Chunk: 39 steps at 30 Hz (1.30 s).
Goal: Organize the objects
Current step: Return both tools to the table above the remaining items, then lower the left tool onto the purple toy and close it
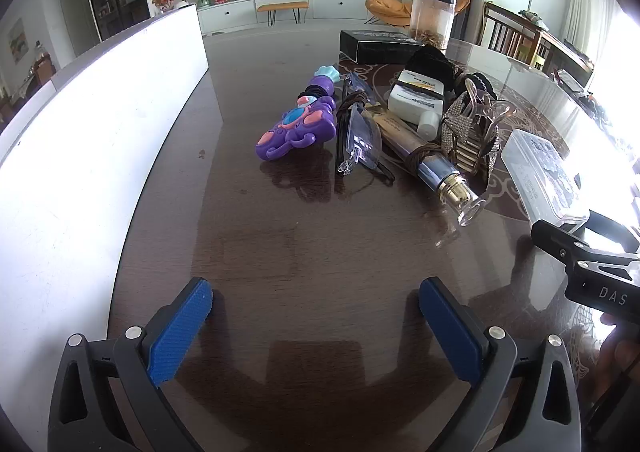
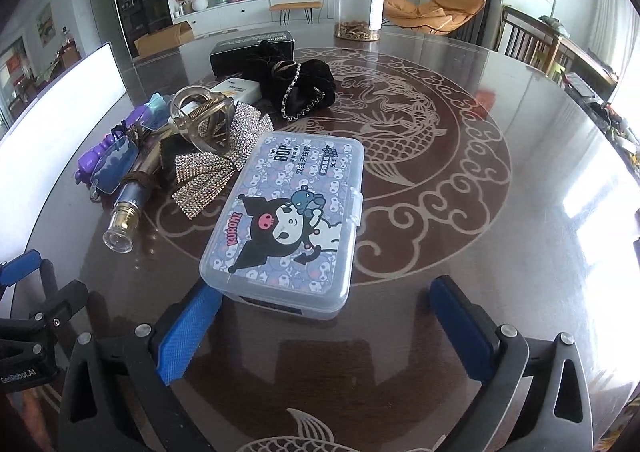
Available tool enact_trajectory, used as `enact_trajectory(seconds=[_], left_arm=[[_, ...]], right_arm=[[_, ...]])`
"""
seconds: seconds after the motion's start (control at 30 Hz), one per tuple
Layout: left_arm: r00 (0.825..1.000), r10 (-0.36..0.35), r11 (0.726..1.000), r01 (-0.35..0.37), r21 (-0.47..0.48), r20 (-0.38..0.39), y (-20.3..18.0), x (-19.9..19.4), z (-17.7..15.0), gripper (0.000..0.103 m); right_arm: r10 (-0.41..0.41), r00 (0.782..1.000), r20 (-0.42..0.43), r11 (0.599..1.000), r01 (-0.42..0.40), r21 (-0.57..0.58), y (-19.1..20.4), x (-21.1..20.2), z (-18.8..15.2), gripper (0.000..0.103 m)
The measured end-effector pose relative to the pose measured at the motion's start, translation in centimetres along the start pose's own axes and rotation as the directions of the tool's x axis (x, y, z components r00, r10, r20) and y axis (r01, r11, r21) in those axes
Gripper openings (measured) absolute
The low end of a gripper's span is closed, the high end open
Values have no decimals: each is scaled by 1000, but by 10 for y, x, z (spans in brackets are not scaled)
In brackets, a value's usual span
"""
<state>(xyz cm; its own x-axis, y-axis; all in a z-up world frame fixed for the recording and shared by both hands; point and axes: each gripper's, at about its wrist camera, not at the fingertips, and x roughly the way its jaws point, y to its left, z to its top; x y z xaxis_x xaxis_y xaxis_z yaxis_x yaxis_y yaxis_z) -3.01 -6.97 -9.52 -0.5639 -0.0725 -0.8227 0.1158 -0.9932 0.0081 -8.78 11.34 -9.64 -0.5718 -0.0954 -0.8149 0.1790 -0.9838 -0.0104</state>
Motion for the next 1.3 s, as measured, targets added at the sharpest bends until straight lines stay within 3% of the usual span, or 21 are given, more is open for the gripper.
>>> enact_trajectory(seconds=[1.3], left_arm=[[1000,-7,1000,7,9,-15,1,1,2,103]], right_arm=[[0,1000,0,1000,0,-1,0,0,0,103]])
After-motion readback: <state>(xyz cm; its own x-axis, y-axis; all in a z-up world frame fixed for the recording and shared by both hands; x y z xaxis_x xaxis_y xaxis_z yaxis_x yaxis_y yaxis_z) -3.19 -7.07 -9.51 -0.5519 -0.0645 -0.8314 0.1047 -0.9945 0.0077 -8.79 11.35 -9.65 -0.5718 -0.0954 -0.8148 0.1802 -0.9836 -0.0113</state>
